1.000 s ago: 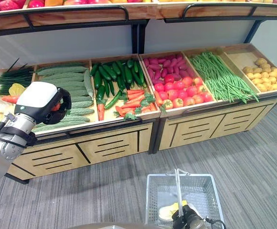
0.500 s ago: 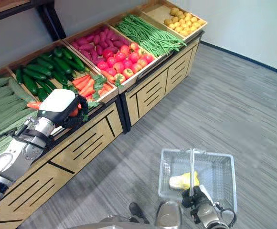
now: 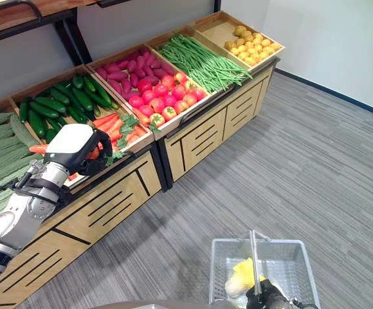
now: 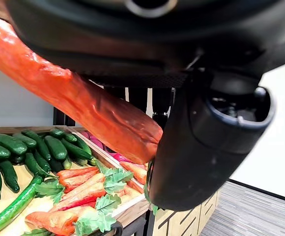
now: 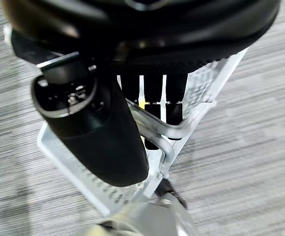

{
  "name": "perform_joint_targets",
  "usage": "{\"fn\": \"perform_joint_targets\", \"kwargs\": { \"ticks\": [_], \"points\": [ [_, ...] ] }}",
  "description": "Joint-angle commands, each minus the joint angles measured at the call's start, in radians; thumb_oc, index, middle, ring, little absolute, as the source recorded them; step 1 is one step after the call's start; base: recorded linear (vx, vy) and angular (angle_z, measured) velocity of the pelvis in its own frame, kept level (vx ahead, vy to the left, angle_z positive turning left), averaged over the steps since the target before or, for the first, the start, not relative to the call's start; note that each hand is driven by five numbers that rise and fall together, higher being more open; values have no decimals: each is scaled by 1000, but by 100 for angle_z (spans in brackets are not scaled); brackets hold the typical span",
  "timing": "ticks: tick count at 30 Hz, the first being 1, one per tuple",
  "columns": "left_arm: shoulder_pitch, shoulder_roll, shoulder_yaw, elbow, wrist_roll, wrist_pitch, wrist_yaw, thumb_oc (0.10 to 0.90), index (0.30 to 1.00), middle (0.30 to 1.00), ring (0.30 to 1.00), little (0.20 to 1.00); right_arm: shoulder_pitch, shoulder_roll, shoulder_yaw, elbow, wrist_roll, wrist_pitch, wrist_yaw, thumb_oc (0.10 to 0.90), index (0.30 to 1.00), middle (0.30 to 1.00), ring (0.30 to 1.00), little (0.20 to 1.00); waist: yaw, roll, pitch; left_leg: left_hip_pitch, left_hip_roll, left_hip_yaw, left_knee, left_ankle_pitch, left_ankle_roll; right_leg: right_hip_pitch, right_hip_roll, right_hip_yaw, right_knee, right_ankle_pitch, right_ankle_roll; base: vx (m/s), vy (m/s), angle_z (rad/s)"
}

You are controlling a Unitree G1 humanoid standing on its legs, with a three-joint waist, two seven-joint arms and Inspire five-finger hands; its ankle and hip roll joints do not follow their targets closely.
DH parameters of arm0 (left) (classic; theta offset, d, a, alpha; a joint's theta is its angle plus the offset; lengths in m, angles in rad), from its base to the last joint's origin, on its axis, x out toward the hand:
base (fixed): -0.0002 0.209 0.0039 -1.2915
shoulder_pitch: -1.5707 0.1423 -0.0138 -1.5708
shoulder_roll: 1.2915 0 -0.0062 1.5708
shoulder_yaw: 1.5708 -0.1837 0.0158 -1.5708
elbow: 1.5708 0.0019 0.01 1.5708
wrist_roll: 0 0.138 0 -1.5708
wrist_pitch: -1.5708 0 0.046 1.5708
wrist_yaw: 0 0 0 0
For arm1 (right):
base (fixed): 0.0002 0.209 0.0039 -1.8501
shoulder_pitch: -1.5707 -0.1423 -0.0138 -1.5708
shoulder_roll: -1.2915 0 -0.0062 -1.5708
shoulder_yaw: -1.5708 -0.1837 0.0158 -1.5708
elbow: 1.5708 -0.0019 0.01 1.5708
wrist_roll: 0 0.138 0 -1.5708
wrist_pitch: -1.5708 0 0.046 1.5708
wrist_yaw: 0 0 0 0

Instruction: Get the vegetables into the basket

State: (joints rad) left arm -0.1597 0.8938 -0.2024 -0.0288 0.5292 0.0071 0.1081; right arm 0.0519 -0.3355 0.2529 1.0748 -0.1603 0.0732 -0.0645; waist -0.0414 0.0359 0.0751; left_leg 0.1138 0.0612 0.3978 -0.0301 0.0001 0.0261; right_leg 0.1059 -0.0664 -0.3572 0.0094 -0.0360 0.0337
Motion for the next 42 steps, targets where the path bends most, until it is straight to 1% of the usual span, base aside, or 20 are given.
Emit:
{"fn": "perform_joint_targets", "kwargs": {
  "ticks": [1,2,3,5,7,8,9,10,13,18,22,25,26,28,29,30,32,35,38,42],
  "points": [
    [-53,18,156,-74,-35,-16,65,400,300,300,300,300,-2,-8,31,16,-8,-20,-9,400,300,300,300,300,1,-30,-14,-51,35,23,134,-105,-61,-91,-39,71,9,6,57,39,-201,5],
    [-52,18,158,-75,-35,-16,64,400,300,300,300,300,-3,-8,31,16,-7,-20,-9,400,300,300,300,300,0,-29,-13,-60,41,22,153,-114,-63,-91,-37,71,9,5,55,30,-228,5],
    [-41,9,168,-75,-42,-18,62,400,300,300,300,300,-7,-12,38,17,-11,-22,-6,400,300,300,300,300,11,-35,0,-93,59,-13,245,-107,-79,-83,-26,81,5,0,41,10,-118,1],
    [-35,-3,172,-70,-50,-16,70,400,300,300,300,300,-21,-26,48,23,-18,-23,-5,400,300,300,300,300,30,-44,21,-134,40,-126,310,-61,-85,-81,-18,97,-3,0,21,-33,-40,-3],
    [-25,-5,183,-61,-46,-11,84,400,300,300,300,300,-32,-36,52,30,-26,-21,-4,400,300,300,300,300,51,-48,22,-139,-26,-279,230,-75,-72,-104,-25,150,6,10,32,-43,138,-61],
    [-19,-4,190,-59,-39,-8,90,400,300,300,300,300,-36,-40,51,29,-29,-20,-2,400,300,300,300,300,55,-48,22,-135,-39,-328,197,-91,-62,-121,-28,179,20,15,37,-24,111,-90],
    [-19,-4,191,-59,-39,-8,90,400,300,300,300,300,-37,-40,51,29,-29,-20,-2,400,300,300,300,300,55,-48,21,-135,-40,-327,195,-90,-62,-122,-29,180,21,15,37,-23,198,-99],
    [-11,6,198,-66,-27,-9,92,400,300,300,300,300,-42,-45,38,27,-21,-18,2,400,300,300,300,300,49,-37,22,-118,-48,-351,188,-129,-37,-152,-27,226,55,18,50,-18,230,-87],
    [-14,19,199,-93,-26,-15,84,400,300,300,300,300,-37,-41,6,20,-6,-15,-4,400,300,300,300,300,28,-15,20,-89,-59,-305,142,-153,0,-179,-47,251,80,37,72,-46,334,-66],
    [-8,48,205,-97,-25,-12,83,400,300,300,300,300,-40,-21,-3,7,-1,-9,-7,400,300,300,300,300,24,-4,34,-61,-109,-230,106,-172,54,-237,-74,339,99,104,115,-106,323,-66],
    [-5,54,212,-106,-21,-13,86,400,300,300,300,300,-30,-16,-16,-14,-2,-9,-5,400,300,300,300,300,9,-1,55,-60,-149,-156,92,-181,91,-283,-99,402,64,215,151,-142,270,-64],
    [-4,60,216,-108,-24,-14,87,400,300,300,300,300,-32,-17,-13,-25,-6,-8,-2,400,300,300,300,300,12,-3,68,-68,-153,-106,89,-180,97,-312,-108,402,48,265,164,-133,163,-75],
    [-2,62,220,-106,-24,-11,88,400,300,300,300,300,-34,-17,-13,-27,-9,-9,-3,400,300,300,300,300,17,-3,75,-70,-149,-82,89,-182,98,-323,-118,368,46,265,163,-98,137,-66],
    [5,66,232,-101,-26,-8,93,400,300,300,300,300,-34,-12,-15,-31,-5,-9,-6,400,300,300,300,300,24,9,89,-63,-131,-62,89,-190,93,-319,-153,241,73,215,170,-64,109,-111],
    [10,66,237,-100,-25,-6,93,400,300,300,300,300,-31,-12,-14,-32,-5,-10,-6,400,300,300,300,300,21,12,93,-62,-123,-47,87,-186,91,-316,-165,214,86,208,166,-78,50,-104],
    [15,65,240,-101,-24,-4,92,400,300,300,300,300,-29,-11,-15,-32,-3,-10,-7,400,300,300,300,300,15,13,95,-59,-119,-42,83,-182,91,-312,-170,205,101,201,164,-86,41,-47],
    [21,52,242,-106,-33,1,84,400,300,300,300,300,-17,-4,-20,-28,5,-9,-12,400,300,300,300,300,5,24,80,-56,-107,-24,47,-163,88,-290,-178,207,217,110,136,-56,9,-33],
    [36,51,258,-100,-46,11,78,400,300,300,300,300,-21,-1,-17,-20,1,-10,-14,400,300,300,300,300,18,17,47,-55,-93,4,31,-160,80,-222,-179,162,273,41,118,45,-116,-33],
    [69,41,289,-96,-48,12,77,400,300,300,300,300,-31,-1,-12,-29,-10,-9,-12,400,300,300,300,300,45,-4,23,-61,-84,52,24,-156,64,-149,-181,97,170,58,136,31,-210,-35],
    [111,6,296,-90,-64,2,69,400,300,300,300,300,-24,-6,-14,-41,-12,-13,-10,400,300,300,300,300,50,-20,8,-68,-53,60,46,-139,38,-147,-148,119,124,41,127,20,-248,-53]
  ]
}}
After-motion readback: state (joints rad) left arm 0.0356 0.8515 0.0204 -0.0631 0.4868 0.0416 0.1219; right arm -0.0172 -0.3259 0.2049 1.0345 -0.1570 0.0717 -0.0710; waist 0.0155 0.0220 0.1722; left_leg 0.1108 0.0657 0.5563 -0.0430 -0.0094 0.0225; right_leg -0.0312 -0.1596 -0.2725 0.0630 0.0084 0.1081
